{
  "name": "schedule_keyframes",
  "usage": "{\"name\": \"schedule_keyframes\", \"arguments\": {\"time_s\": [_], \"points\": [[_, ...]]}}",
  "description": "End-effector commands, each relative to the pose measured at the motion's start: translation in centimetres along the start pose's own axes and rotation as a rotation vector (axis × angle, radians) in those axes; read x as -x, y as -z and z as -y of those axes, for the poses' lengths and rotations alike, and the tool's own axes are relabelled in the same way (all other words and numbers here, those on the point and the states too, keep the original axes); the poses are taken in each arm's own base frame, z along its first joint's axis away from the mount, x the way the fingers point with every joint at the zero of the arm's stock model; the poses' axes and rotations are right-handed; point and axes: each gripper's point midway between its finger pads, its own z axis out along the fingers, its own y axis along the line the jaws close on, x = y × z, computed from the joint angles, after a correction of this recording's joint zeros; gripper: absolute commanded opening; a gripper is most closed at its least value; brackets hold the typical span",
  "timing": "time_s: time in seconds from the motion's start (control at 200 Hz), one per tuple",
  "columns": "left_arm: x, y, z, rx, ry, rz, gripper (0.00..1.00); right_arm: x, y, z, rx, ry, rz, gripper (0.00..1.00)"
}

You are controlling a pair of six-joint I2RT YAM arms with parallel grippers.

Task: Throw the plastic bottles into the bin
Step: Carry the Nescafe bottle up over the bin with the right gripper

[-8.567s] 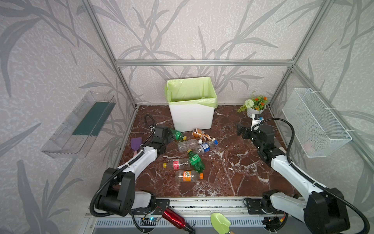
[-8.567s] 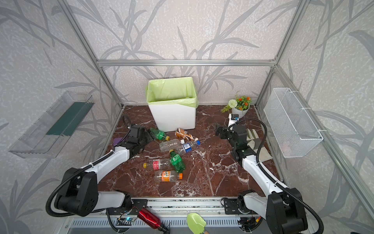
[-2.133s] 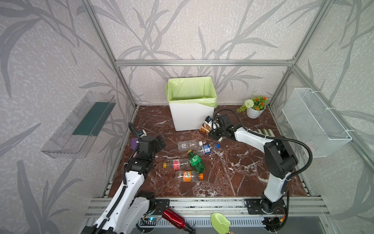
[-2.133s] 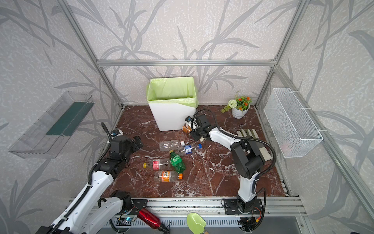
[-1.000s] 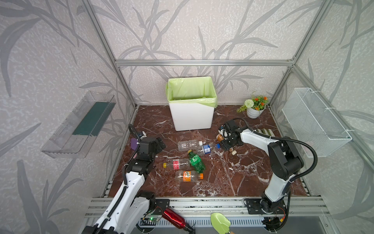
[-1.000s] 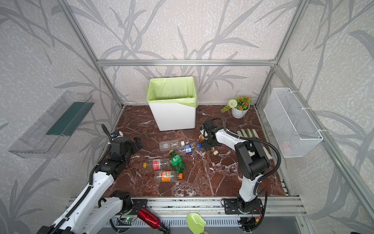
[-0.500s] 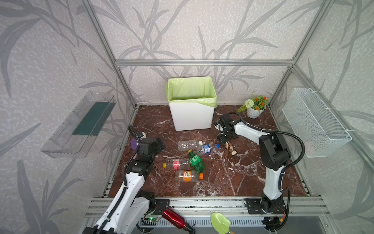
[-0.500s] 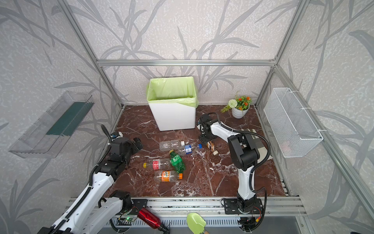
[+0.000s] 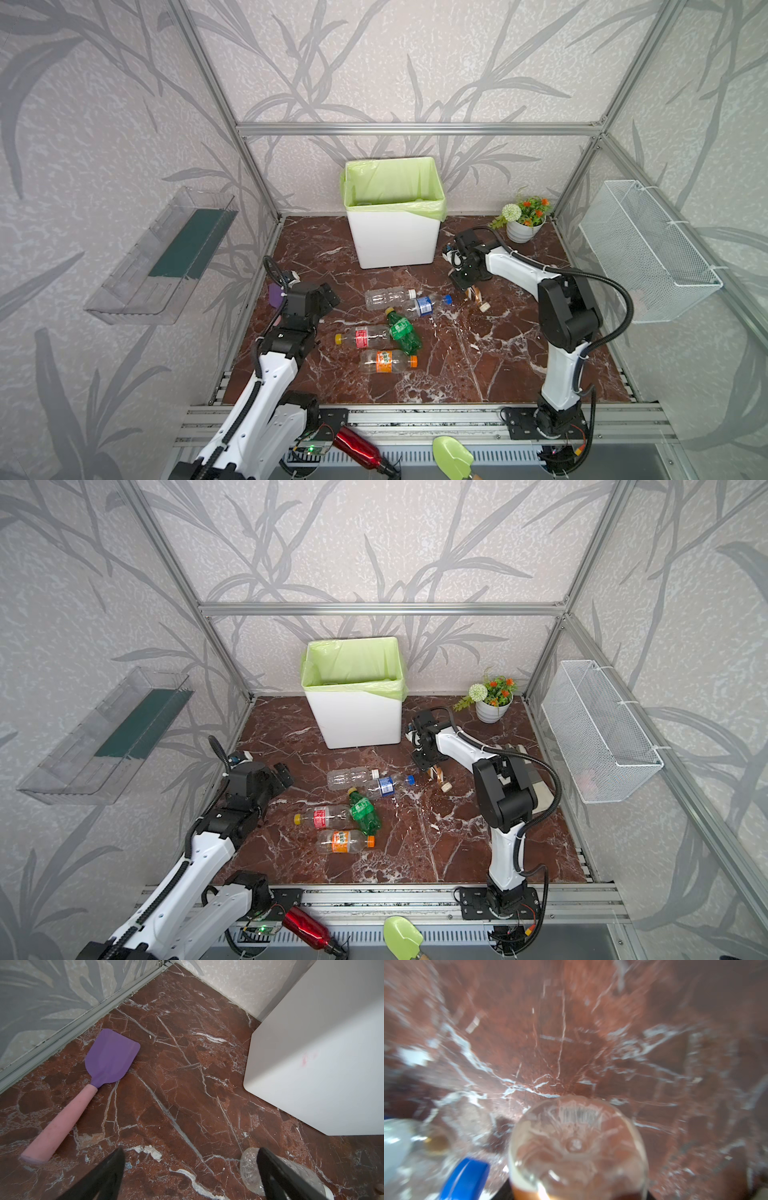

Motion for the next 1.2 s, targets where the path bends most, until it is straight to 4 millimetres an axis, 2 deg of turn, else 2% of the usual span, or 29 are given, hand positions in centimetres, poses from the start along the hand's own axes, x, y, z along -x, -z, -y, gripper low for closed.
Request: {"name": "schedule_keyframes", "arguments": {"time_s": [0.0, 0.105, 0.16, 0.25, 0.395, 0.51, 0.575, 0.65, 0.7, 0.74, 0.775, 0.78, 0.84, 0.845, 0.87, 0.885, 0.895, 0.9, 0.945, 0.965, 0.97, 0.985, 0.99, 1.005, 1.035, 1.095, 1.1, 1.14, 1.195], "points": [[-0.5, -0.5, -0.9, 0.038, 0.001, 0.001, 0.99, 4.5, 7.1, 2.1, -0.001, -0.095, 0.274, 0.5], [-0.8, -0.8, -1.2, 0.045, -0.003, -0.002, 0.99, 7.8, 15.1, 3.7, -0.065, -0.106, 0.567, 0.5], [-1.0, -1.0, -1.3, 0.044, -0.002, -0.004, 0.99, 9.5, 20.2, 4.6, -0.101, -0.115, 0.741, 0.52], [-1.3, -1.1, -1.5, 0.048, 0.001, -0.008, 0.99, 11.2, 28.3, 5.5, -0.12, -0.147, 0.971, 0.52], [-1.7, -1.4, -1.5, 0.046, 0.004, -0.019, 0.99, 13.0, 40.3, 5.5, -0.129, -0.137, 1.299, 0.52], [-1.9, -1.5, -1.5, 0.042, 0.005, -0.024, 0.99, 14.1, 47.8, 4.9, -0.074, -0.142, 1.512, 0.52], [-1.9, -1.5, -1.4, 0.036, 0.006, -0.025, 0.99, 15.1, 50.2, 4.3, -0.008, -0.131, 1.593, 0.52], [-1.9, -1.5, -1.3, 0.031, 0.006, -0.026, 0.99, 17.1, 51.1, 3.4, 0.07, -0.12, 1.632, 0.52], [-1.9, -1.6, -1.3, 0.031, 0.007, -0.027, 0.99, 19.0, 50.5, 2.5, 0.119, -0.105, 1.634, 0.52], [-2.0, -1.6, -1.2, 0.026, 0.008, -0.029, 0.99, 21.0, 49.0, 1.6, 0.157, -0.102, 1.606, 0.52], [-2.1, -1.6, -1.2, 0.022, 0.01, -0.034, 0.99, 23.2, 46.4, 0.7, 0.19, -0.093, 1.547, 0.53], [-2.1, -1.6, -1.1, 0.021, 0.009, -0.034, 0.99, 23.3, 46.7, 0.5, 0.193, -0.088, 1.552, 0.53], [-2.2, -1.8, -0.9, 0.012, 0.01, -0.04, 0.99, 27.7, 39.5, -1.2, 0.246, -0.077, 1.379, 0.54], [-2.2, -1.7, -0.9, 0.01, 0.009, -0.041, 0.99, 27.8, 39.5, -1.3, 0.249, -0.074, 1.372, 0.54], [-2.3, -1.8, -0.8, 0.006, 0.006, -0.047, 0.99, 29.4, 35.6, -2.1, 0.269, -0.075, 1.276, 0.54], [-2.3, -1.8, -0.7, 0.002, 0.004, -0.049, 0.99, 29.9, 34.3, -2.5, 0.28, -0.076, 1.233, 0.54], [-2.4, -1.8, -0.7, 0.001, 0.001, -0.052, 0.99, 30.6, 32.1, -2.7, 0.287, -0.078, 1.195, 0.54], [-2.4, -1.8, -0.6, -0.001, 0.002, -0.053, 0.99, 30.6, 32.3, -2.9, 0.289, -0.077, 1.188, 0.54], [-2.4, -1.7, -0.5, -0.004, -0.009, -0.06, 0.99, 31.8, 26.2, -4.2, 0.316, -0.07, 1.056, 0.58], [-2.4, -1.6, -0.5, -0.003, -0.013, -0.063, 0.99, 32.0, 25.8, -4.5, 0.319, -0.071, 1.048, 0.61], [-2.3, -1.6, -0.5, -0.004, -0.014, -0.062, 0.99, 31.9, 24.8, -4.5, 0.32, -0.077, 1.028, 0.61], [-2.3, -1.5, -0.5, -0.003, -0.018, -0.064, 0.99, 32.0, 25.0, -4.5, 0.318, -0.082, 1.044, 0.63], [-2.3, -1.5, -0.6, -0.002, -0.019, -0.063, 0.99, 32.0, 24.2, -4.5, 0.318, -0.088, 1.033, 0.64], [-2.2, -1.4, -0.6, 0.0, -0.021, -0.062, 0.99, 32.2, 25.4, -4.6, 0.338, -0.091, 1.071, 0.65], [-2.2, -1.3, -0.6, 0.002, -0.029, -0.06, 0.99, 32.5, 25.2, -4.4, 0.371, -0.109, 1.07, 0.71], [-2.0, -0.9, -0.8, 0.006, -0.04, -0.053, 0.99, 33.2, 27.4, -3.9, 0.378, -0.13, 1.137, 0.85], [-2.0, -0.9, -0.8, 0.008, -0.042, -0.052, 0.99, 33.2, 28.4, -3.8, 0.374, -0.127, 1.159, 0.86], [-1.8, -0.7, -1.0, 0.011, -0.048, -0.045, 0.99, 33.3, 30.8, -3.4, 0.341, -0.12, 1.228, 1.0], [-1.6, -0.6, -1.0, 0.015, -0.054, -0.036, 0.99, 32.9, 34.6, -2.7, 0.31, -0.113, 1.325, 0.99]]}}
